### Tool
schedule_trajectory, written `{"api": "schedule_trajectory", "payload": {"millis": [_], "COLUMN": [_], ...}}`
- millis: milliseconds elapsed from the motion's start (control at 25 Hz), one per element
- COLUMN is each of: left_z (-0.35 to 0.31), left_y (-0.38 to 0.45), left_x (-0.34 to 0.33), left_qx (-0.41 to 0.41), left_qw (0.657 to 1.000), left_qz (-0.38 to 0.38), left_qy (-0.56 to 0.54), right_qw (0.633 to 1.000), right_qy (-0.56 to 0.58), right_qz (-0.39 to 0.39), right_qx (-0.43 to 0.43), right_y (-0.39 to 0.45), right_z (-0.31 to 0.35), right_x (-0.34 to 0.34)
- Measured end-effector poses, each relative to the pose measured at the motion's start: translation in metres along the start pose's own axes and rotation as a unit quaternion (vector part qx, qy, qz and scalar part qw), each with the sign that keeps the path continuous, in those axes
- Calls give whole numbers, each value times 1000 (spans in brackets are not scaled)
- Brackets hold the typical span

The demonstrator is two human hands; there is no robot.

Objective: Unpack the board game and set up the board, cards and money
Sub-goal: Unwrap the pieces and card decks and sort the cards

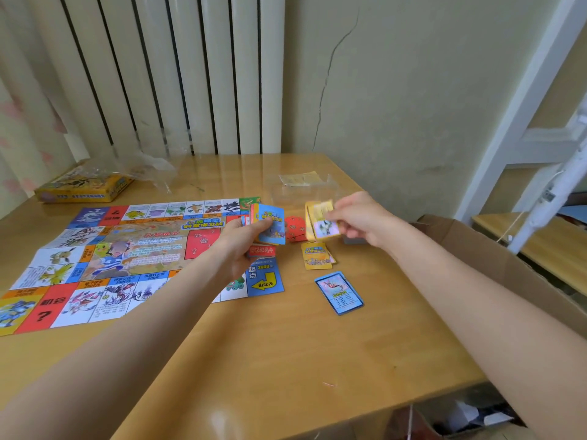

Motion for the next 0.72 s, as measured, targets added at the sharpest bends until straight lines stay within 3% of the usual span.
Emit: {"api": "schedule_trajectory", "payload": {"millis": [80, 200, 360, 720], "left_z": [4, 11, 12, 8], "left_y": [2, -1, 4, 2], "left_x": [3, -6, -15, -10], "left_qx": [14, 63, 115, 152], "left_qw": [1000, 997, 991, 983], "left_qz": [-19, -14, -6, 30], "left_qy": [15, 46, 63, 96], "right_qw": [992, 985, 931, 929], "right_qy": [-124, -169, -364, -368], "right_qz": [8, 27, -23, 28], "right_qx": [-11, -18, -21, -12], "right_y": [-4, -3, 8, 5], "right_z": [-8, -20, -25, -17], "right_x": [-2, -20, -30, -45]}}
Point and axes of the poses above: each hand's wrist, its own y-axis towards the middle knuckle, its own x-axis out of the back of the hand, z = x × y, the point moved 1 cm from there along y, towards the middle knuckle, and after that the axes turned 6 degrees about z, right-handed, at the moved point
